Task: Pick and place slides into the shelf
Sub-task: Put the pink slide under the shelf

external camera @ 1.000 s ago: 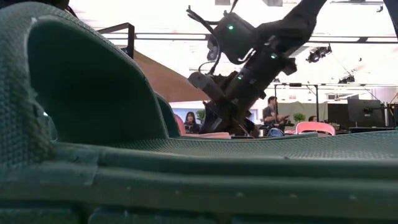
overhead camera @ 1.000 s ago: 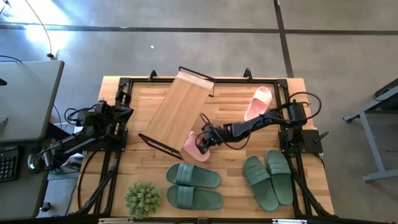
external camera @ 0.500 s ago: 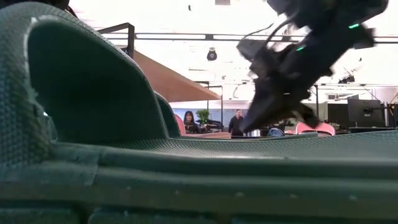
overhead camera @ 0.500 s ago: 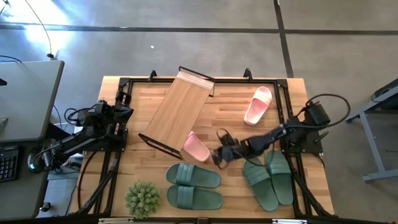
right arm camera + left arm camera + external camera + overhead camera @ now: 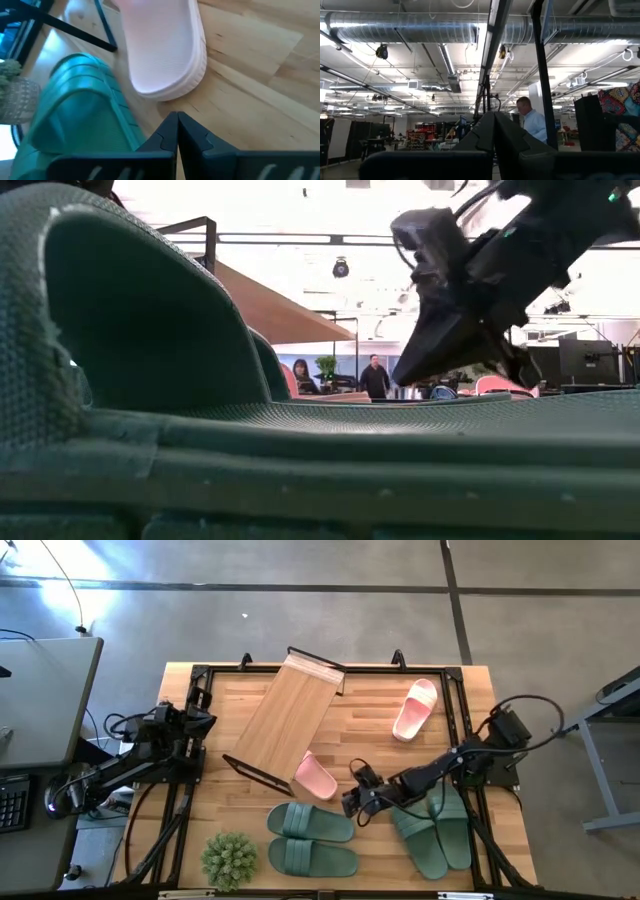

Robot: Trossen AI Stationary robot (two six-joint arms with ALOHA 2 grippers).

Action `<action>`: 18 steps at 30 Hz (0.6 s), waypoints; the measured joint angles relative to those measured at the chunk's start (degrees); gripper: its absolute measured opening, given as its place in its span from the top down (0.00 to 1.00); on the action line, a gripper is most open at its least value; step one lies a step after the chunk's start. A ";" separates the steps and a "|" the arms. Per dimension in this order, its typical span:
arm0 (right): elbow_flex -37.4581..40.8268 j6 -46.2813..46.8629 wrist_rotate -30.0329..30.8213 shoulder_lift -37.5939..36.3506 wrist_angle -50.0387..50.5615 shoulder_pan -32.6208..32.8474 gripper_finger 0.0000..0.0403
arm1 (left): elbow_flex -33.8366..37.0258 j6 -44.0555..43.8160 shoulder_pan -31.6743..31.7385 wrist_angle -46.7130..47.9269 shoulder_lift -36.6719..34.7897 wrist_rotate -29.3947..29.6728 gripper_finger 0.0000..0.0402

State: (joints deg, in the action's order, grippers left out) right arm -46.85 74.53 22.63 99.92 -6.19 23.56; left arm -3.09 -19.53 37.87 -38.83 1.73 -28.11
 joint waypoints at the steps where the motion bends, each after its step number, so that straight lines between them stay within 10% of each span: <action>1: 0.00 -0.29 -0.43 0.92 -1.77 -0.16 1.00 | 0.00 0.00 0.00 0.00 0.01 -0.08 1.00; 18: -0.02 -4.41 -2.68 6.01 -8.81 -5.38 1.00 | 0.00 1.29 0.00 -0.04 0.00 -0.43 1.00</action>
State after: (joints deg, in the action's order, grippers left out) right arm -46.87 70.11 19.94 105.92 -15.00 18.18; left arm -3.09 -18.24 37.87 -38.87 1.72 -28.53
